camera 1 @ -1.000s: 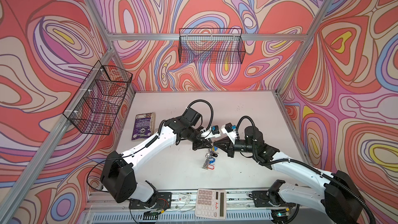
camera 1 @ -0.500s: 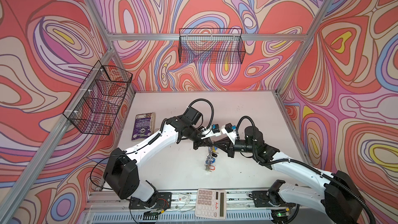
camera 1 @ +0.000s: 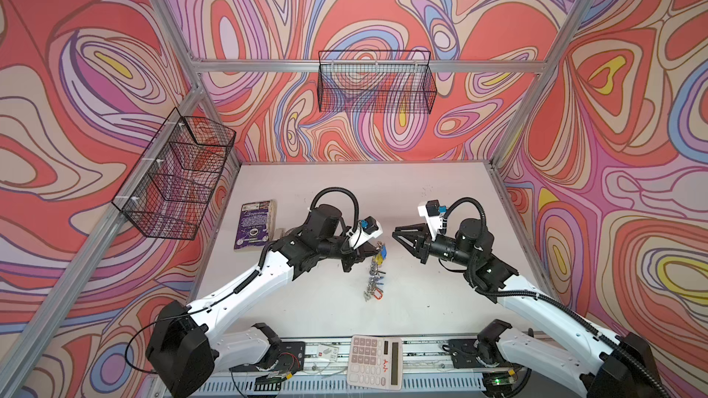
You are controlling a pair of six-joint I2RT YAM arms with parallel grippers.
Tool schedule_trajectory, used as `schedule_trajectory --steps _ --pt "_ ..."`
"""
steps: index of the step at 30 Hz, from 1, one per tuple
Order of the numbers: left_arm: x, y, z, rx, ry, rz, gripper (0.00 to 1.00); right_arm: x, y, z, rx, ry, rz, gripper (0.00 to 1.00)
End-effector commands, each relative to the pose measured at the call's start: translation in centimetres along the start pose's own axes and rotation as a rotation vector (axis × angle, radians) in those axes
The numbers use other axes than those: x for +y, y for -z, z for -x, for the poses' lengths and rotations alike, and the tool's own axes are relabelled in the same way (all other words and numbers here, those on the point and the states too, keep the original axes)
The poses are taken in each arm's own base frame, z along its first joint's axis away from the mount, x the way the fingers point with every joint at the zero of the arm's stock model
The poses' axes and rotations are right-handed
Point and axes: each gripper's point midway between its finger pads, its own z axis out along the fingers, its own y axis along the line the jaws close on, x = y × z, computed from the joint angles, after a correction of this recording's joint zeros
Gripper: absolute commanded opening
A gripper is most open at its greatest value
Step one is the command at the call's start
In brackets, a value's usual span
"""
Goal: Put the keys on the keyring
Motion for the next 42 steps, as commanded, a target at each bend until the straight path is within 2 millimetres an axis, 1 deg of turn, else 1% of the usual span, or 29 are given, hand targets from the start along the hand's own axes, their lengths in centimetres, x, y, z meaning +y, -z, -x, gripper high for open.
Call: schedule_trajectory --steps 1,5,7,9,13,14,16,17,21,24,27,29,33,39,42 --pt "0.6 1.2 5.2 -0.261 -0.008 0.06 0.0 0.8 -0.1 0.9 -0.006 -0.03 0.02 0.29" --pt "0.0 1.6 6.0 -0.352 -0.02 0.063 0.0 1.7 -0.4 0.5 0.013 -0.022 0.053 0.38" --pt "-0.2 1.8 6.3 -0.385 -0.024 0.068 0.0 1.6 -0.5 0.2 0.024 -0.01 0.052 0.44" --pt "-0.3 1.9 6.3 -0.394 -0.021 0.066 0.0 1.0 -0.5 -0.4 0.037 0.007 0.028 0.49" --pt "-0.5 2.1 5.9 -0.343 -0.028 0.07 0.0 -1.8 -0.5 -2.6 0.097 0.045 -0.099 0.58" --pt "-0.6 2.2 5.6 -0.32 -0.038 0.071 0.0 -2.0 -0.4 -2.9 0.097 0.057 -0.108 0.61" --pt "-1.0 2.1 4.8 -0.262 -0.061 0.06 0.0 -2.1 -0.3 -3.2 0.067 0.084 -0.104 0.64" --pt "-1.2 2.2 4.8 -0.245 -0.07 0.051 0.0 -2.2 -0.2 -3.2 0.05 0.101 -0.109 0.65" --pt "-1.8 2.3 4.7 -0.195 -0.076 0.006 0.0 -1.9 -0.7 -3.3 0.038 0.157 -0.091 0.68" --pt "-2.1 2.4 5.0 -0.181 -0.077 -0.014 0.0 -1.1 -1.4 -3.8 0.056 0.186 -0.043 0.72" --pt "-2.1 2.3 5.0 -0.165 -0.076 -0.021 0.0 -0.2 -1.6 -3.7 0.047 0.197 0.0 0.76" --pt "-2.2 2.2 5.0 -0.152 -0.078 -0.035 0.0 0.2 -1.6 -3.6 0.038 0.203 0.015 0.76" --pt "-2.7 2.0 5.2 -0.134 -0.079 -0.077 0.0 0.5 -1.7 -3.4 0.037 0.214 0.026 0.73" --pt "-3.0 1.9 5.3 -0.121 -0.08 -0.103 0.0 0.8 -2.3 -3.9 0.066 0.208 0.064 0.61" --pt "-2.6 1.6 4.9 -0.097 -0.07 -0.095 0.0 1.4 -2.3 -3.7 0.049 0.201 0.097 0.49"
